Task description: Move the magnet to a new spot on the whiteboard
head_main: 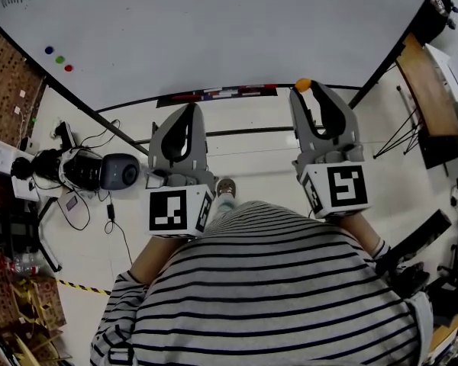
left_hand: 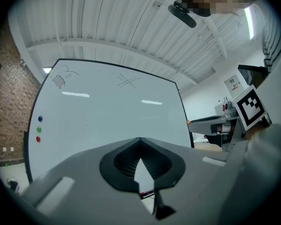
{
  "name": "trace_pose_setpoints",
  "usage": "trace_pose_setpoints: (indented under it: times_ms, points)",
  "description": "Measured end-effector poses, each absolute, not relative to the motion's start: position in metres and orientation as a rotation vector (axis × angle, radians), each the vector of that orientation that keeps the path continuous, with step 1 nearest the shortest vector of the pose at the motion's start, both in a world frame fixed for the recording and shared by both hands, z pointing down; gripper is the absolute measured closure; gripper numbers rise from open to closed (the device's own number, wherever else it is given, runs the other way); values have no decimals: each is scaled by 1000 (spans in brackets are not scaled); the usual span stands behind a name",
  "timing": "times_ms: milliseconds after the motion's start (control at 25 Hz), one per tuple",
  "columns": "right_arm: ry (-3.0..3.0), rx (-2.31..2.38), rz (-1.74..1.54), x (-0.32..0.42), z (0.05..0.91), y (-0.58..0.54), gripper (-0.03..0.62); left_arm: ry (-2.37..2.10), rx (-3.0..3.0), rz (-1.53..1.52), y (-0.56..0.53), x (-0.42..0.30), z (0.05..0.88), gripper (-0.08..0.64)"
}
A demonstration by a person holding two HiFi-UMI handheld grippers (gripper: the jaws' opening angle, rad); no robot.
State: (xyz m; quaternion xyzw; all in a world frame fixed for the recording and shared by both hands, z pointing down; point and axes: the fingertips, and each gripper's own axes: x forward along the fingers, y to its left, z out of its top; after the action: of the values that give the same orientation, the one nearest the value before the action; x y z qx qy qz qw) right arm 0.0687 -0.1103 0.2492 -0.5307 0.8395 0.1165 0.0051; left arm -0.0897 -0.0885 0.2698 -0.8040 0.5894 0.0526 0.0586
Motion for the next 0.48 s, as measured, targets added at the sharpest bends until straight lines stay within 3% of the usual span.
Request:
trace_pose_setpoints:
  times_ms: [480]
  points:
    - [2623,-1658,387,63,243,-149,468,1803,-2409,165,-119,-100,264,545]
